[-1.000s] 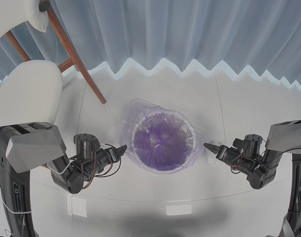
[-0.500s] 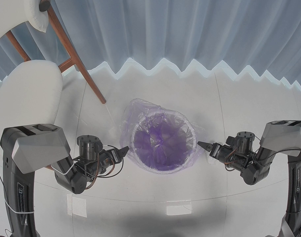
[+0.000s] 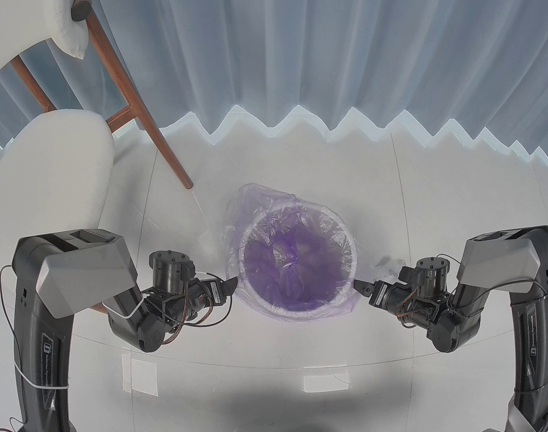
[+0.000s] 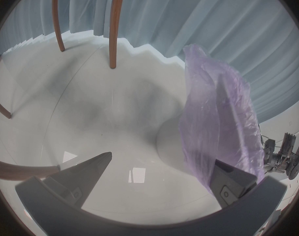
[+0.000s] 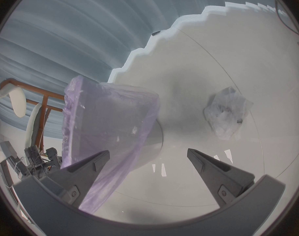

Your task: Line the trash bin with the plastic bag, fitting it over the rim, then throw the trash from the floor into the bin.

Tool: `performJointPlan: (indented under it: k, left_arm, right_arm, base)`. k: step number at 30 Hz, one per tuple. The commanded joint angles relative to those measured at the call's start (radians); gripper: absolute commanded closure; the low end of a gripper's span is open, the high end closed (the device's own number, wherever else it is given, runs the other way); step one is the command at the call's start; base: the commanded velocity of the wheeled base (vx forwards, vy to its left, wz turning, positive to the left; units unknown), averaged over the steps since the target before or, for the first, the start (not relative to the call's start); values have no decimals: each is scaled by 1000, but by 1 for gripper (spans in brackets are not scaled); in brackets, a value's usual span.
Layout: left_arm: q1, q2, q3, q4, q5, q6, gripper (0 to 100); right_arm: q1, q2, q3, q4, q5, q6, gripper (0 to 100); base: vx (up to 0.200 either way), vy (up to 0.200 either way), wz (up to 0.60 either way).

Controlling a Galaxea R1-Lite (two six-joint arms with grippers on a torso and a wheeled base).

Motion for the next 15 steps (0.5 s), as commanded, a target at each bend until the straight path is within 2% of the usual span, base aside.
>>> performJointPlan:
  k: [1,9,15]
  left_arm:
    - [5,23,-30,41,7,8,0]
    - [3,52,-139,189,64,13,0]
    - [5,68,-217,292,91,62,0]
  right_arm:
    - [-5,53,9,-13,-1,-8,0]
    - [-41,116,-32,-15,-1,-62,0]
    - [-67,136,-91,-4,-1,-65,0]
  base:
    - [0,0,0]
    - [0,0,0]
    - [0,0,0]
